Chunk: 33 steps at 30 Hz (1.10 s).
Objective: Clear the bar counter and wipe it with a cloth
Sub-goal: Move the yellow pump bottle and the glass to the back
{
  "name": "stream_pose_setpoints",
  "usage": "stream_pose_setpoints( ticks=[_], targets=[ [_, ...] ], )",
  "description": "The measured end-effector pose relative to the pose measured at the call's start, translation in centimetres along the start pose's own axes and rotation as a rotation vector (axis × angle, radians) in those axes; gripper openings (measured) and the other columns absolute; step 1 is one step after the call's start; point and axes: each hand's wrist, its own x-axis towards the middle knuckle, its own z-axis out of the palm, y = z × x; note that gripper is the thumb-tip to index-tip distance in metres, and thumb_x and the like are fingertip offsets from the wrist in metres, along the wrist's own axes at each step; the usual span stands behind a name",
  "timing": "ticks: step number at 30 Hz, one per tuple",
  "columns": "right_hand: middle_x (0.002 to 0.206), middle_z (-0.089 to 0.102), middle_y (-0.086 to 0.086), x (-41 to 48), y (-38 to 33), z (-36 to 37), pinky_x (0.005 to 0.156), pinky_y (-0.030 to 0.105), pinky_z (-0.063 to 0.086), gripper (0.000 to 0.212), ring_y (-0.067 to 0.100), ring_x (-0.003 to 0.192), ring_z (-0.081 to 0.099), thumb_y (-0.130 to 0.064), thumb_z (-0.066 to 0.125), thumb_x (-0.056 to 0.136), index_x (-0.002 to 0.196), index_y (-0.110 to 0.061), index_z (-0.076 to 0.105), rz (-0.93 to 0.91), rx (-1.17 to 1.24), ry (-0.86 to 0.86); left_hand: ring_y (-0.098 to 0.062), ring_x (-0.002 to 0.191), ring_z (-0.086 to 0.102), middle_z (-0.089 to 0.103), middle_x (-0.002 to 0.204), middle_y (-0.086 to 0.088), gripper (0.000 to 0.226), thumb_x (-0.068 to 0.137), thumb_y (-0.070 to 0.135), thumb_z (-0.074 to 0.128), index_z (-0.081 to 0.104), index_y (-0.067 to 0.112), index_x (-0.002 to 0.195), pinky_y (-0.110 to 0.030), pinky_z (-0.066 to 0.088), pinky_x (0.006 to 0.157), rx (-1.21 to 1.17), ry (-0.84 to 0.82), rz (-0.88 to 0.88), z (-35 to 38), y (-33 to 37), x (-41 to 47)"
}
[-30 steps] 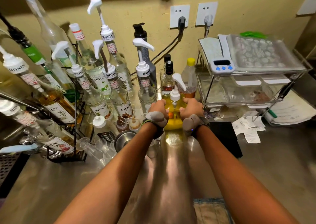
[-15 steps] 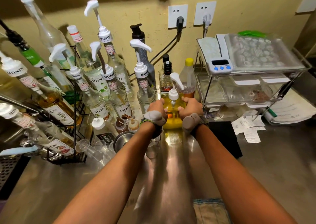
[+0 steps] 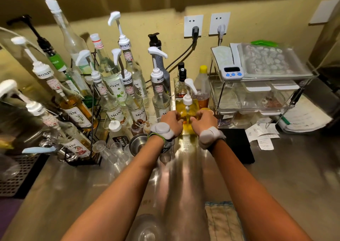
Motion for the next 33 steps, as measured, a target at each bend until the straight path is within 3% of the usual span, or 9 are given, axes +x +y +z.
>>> stream_pose_setpoints(
  ticks=[4,9,17,20,27,33],
  targets=[
    [0.122,0.069,0.007,-3.1,0.4,-0.4,0.101,0.032,0.045,0.027,0.027,0.118,0.061,-0.025,0.067,0.091,0.115,-0.011,0.069,-0.039,0.018,-0.055,-0.028,0.090,0.066,0.071,0.096,-0.010,0.018,0.090,0.022,0.061,0.068,0.008,0.099,-0.032,0.050,0.077,-0.035,0.035,0.024,-0.6,-0.2,-2.8],
    [0.116,0.073,0.004,-6.6,1.0,-0.9,0.101,0.033,0.048,0.020,0.024,0.113,0.065,-0.023,0.067,0.091,0.108,-0.014,0.073,-0.056,0.028,-0.100,-0.026,0.097,0.065,0.070,0.106,-0.009,0.025,0.092,0.027,0.061,0.066,0.009,0.108,-0.036,0.052,0.085,-0.045,0.039,0.030,-1.9,-1.0,-6.2],
    [0.105,0.075,0.005,-13.8,1.9,-1.5,0.081,0.022,0.043,0.017,0.022,0.099,0.067,-0.023,0.067,0.090,0.100,-0.013,0.076,-0.067,0.064,-0.113,-0.021,0.096,0.064,0.070,0.107,-0.005,0.025,0.094,0.025,0.059,0.067,0.009,0.110,-0.026,0.048,0.083,-0.091,0.091,0.052,-4.4,-2.8,-13.6],
    [0.100,0.076,0.004,-17.0,2.0,-1.2,0.080,0.025,0.046,0.013,0.022,0.096,0.068,-0.021,0.066,0.090,0.094,-0.014,0.076,-0.076,0.079,-0.119,-0.016,0.094,0.064,0.070,0.106,-0.002,0.025,0.094,0.026,0.058,0.067,0.011,0.112,-0.025,0.048,0.083,-0.131,0.105,0.060,-5.4,-3.8,-16.8],
    [0.100,0.076,0.009,-23.0,3.1,0.0,0.092,0.040,0.056,0.017,0.027,0.098,0.069,-0.025,0.065,0.092,0.097,-0.013,0.075,-0.046,0.132,-0.158,-0.014,0.089,0.065,0.070,0.101,-0.002,0.020,0.093,0.026,0.059,0.068,0.016,0.107,-0.028,0.052,0.083,-0.231,0.133,0.013,-6.4,-7.4,-23.0],
    [0.091,0.074,0.008,-27.5,4.9,1.3,0.093,0.047,0.056,0.011,0.032,0.094,0.070,-0.024,0.064,0.093,0.083,-0.022,0.070,0.010,0.201,-0.130,-0.016,0.092,0.067,0.069,0.099,0.001,0.024,0.094,0.008,0.051,0.068,0.016,0.109,-0.031,0.054,0.083,-0.350,0.122,-0.045,-5.2,-11.6,-27.9]
  ],
)
